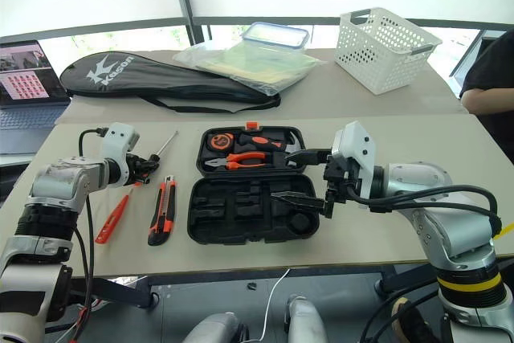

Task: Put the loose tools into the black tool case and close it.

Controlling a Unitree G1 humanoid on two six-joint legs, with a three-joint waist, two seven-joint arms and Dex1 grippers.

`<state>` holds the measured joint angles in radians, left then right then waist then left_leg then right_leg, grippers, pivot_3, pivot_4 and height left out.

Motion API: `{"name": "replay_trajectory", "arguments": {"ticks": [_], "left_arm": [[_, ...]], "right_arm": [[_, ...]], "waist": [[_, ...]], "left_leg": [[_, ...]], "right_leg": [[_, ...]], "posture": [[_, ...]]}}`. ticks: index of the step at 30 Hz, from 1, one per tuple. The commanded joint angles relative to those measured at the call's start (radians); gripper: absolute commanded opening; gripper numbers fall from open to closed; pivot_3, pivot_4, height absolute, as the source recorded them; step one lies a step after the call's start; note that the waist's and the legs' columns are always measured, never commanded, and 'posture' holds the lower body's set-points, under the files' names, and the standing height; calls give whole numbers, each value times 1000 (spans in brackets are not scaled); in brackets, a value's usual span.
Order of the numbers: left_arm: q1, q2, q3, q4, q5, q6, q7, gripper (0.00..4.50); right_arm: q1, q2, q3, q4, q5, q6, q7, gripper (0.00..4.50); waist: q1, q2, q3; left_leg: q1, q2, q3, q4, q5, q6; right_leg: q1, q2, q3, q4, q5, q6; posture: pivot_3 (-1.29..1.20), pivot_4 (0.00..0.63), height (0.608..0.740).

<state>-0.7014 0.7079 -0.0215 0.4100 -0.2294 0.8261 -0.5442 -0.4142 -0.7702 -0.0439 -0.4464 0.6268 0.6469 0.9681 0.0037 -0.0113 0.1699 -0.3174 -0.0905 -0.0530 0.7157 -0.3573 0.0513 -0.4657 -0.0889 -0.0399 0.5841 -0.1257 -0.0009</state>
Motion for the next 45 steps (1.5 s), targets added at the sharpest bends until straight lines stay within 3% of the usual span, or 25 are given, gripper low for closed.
{"name": "replay_trajectory", "arguments": {"ticks": [1, 4, 9, 17, 22, 35, 37, 38, 43, 45], "left_arm": [[-6, 25, 34, -111, 12, -302, -108, 829], [-6, 10, 14, -241, -17, -417, -220, 829], [36, 37, -151, -437, -22, -486, -505, 829], [-47, 45, -347, -295, 133, -633, -730, 829], [-108, -5, -376, -197, 213, -632, -711, 829], [-143, -91, -351, -86, 242, -654, -705, 829], [-151, -103, -334, -90, 224, -632, -710, 1830], [-155, -105, -328, -92, 220, -626, -710, 1995], [-160, -104, -300, -151, 197, -583, -716, 3827], [-164, -109, -287, -169, 186, -573, -723, 4096]], "right_arm": [[7, -20, -12, -31, -14, -25, 0, 4500], [37, -30, -4, -39, -39, -31, -4, 4500], [87, -42, -18, -53, -54, -28, -12, 4500], [136, -52, -38, -70, -57, -32, -30, 4500], [152, -54, -53, -84, -53, -26, -49, 4500], [160, -53, -70, -99, -31, -11, -70, 4500], [155, -48, -80, -100, -12, -1, -72, 4500], [154, -47, -83, -101, -6, 2, -73, 4500], [164, -51, -92, -123, 29, 15, -74, 4500], [170, -53, -91, -129, 37, 15, -71, 4500]], "waist": [[1, -1, 0], [10, -2, 1], [8, -2, 1], [2, -3, 1], [8, -3, 1], [8, -3, 1], [8, -3, 1], [8, -3, 1], [12, -3, 1], [10, -3, 1]], "left_leg": [[-1, 0, 0, 0, 0, 0], [-7, 0, -1, 3, 1, -1], [-11, -2, -1, 7, 1, 0], [-11, 1, 1, 7, 1, 0], [-11, 1, 1, 10, 1, 1], [-16, 1, 1, 15, 0, 4], [-16, 1, 1, 15, 0, 4], [-16, 0, 1, 15, 0, 4], [-16, 0, 0, 16, 0, 5], [-16, 0, 0, 16, 0, 5]], "right_leg": [[-1, 0, 0, 1, 0, 0], [-6, -2, 0, 3, 1, -2], [-6, -3, -1, 3, 2, 0], [-6, -1, 1, 3, 4, -5], [-6, 0, 0, 4, 4, -5], [-7, 5, 0, 1, 7, -1], [-7, 5, 0, 1, 7, -1], [-7, 4, 0, 1, 7, -1], [-7, 3, 1, 2, 7, -1], [-7, 3, 1, 2, 7, -1]], "posture": [[0, 150, 740], [0, 150, 740], [0, 150, 740], [0, 150, 740], [0, 150, 740], [0, 150, 740], [0, 150, 740], [0, 150, 740], [0, 150, 740], [0, 150, 740]]}}
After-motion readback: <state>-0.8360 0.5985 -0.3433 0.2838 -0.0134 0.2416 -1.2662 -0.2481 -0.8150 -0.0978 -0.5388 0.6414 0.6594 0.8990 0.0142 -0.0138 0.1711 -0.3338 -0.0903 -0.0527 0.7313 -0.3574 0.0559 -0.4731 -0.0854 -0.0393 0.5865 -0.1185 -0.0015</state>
